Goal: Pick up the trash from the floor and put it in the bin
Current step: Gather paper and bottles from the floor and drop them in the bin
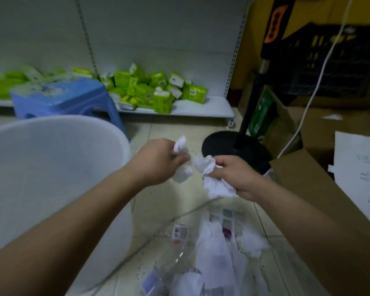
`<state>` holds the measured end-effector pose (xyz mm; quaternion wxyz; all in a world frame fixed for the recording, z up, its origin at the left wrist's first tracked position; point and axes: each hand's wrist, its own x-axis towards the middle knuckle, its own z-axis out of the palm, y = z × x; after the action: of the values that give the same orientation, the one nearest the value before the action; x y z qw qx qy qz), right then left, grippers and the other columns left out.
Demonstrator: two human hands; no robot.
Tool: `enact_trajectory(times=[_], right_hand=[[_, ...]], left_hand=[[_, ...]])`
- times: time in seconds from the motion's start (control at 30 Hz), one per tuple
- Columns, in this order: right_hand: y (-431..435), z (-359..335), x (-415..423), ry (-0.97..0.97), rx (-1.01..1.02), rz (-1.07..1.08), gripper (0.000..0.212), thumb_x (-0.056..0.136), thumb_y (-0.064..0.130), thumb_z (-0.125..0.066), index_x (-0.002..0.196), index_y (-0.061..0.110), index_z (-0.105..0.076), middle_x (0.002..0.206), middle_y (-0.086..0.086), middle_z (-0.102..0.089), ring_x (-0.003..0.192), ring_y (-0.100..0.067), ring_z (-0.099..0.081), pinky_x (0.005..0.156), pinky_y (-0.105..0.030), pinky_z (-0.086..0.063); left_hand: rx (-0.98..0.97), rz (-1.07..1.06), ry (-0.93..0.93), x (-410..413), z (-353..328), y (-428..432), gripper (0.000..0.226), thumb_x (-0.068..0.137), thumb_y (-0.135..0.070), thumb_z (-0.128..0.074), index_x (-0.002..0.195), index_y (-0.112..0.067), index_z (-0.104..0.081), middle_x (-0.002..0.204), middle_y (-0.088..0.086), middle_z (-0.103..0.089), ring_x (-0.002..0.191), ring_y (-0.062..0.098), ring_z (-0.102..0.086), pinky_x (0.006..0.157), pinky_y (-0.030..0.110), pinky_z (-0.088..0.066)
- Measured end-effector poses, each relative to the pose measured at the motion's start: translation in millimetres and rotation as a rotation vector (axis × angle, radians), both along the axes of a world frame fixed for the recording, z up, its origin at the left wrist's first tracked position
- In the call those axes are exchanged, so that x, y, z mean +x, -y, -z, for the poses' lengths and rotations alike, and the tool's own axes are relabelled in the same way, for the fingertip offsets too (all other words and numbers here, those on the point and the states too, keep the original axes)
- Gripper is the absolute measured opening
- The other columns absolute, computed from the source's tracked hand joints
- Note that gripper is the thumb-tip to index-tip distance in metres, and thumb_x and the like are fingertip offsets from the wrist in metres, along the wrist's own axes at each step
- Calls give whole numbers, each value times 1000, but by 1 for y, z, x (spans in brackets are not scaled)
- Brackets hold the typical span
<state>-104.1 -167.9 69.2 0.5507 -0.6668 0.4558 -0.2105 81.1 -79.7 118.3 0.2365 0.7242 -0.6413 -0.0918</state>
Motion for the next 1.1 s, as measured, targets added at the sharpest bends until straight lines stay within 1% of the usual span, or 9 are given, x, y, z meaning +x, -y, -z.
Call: enact_trajectory(times=[0.1,0.2,0.3,0.43,0.53,0.6,0.67,0.83,1.1], right_hand=[[-5,-43,36,123,-12,13,12,83,-1,-66,95,0,-71,87,-19,-72,74,-25,-69,73,-40,-57],[-22,-72,78,126,-86,-24,9,75,2,-71,77,11,-73,66,-8,-70,55,-20,-63,52,-29,-52],[-47,-81,136,160,-130,-63,10,69,2,-74,77,8,-70,67,-9,-68,56,-21,-61,53,-31,-53],[-84,-67,213,270,-153,-85,16,69,4,-77,83,7,-70,80,-12,-71,71,-27,-67,71,-43,-57],[-97,-55,233,31,-411,-224,23,67,21,-80,87,17,-70,85,3,-70,82,-17,-64,68,-28,-52],[-100,-48,227,-179,-508,-434,53,63,39,-82,113,30,-67,112,11,-66,102,-7,-57,81,-22,-43],[-95,-48,213,-228,-535,-451,69,62,43,-82,126,35,-59,130,12,-59,117,-6,-52,91,-23,-40],[-65,-73,168,-186,-673,-222,63,69,33,-80,128,36,-57,132,9,-58,118,-10,-54,92,-26,-44],[-26,-40,52,-785,-732,-391,77,76,39,-73,144,33,-36,149,2,-40,135,-21,-37,110,-43,-34]], left_hand=[[-63,-45,84,31,-40,-15,52,90,-55,-40,61,-13,-53,66,12,-56,71,31,-56,57,31,-34],[-38,-95,111,71,-53,-40,39,97,-26,-38,69,-6,-55,90,30,-59,92,39,-54,78,39,-40],[-2,-217,122,122,-43,-64,19,84,-9,-48,97,-9,-62,104,16,-55,99,33,-53,84,34,-40],[-20,-412,104,173,-24,-101,24,75,-9,-64,96,-20,-64,107,8,-63,87,23,-55,74,29,-41],[87,-421,94,191,-14,-125,51,69,-23,-77,117,-23,-59,116,8,-60,100,24,-56,79,28,-40],[146,-307,115,192,-5,-135,62,71,-31,-77,127,-26,-52,126,7,-56,113,24,-52,90,29,-40],[102,-225,170,184,-1,-135,61,76,-32,-73,132,-29,-48,136,3,-50,122,22,-47,101,32,-39],[-146,-139,182,141,-19,-101,56,82,-40,-64,133,-26,-46,137,-1,-50,124,20,-47,101,38,-41],[10,217,303,21,-4,-47,51,85,-41,-59,133,-26,-48,134,-1,-53,119,22,-52,94,36,-42]])
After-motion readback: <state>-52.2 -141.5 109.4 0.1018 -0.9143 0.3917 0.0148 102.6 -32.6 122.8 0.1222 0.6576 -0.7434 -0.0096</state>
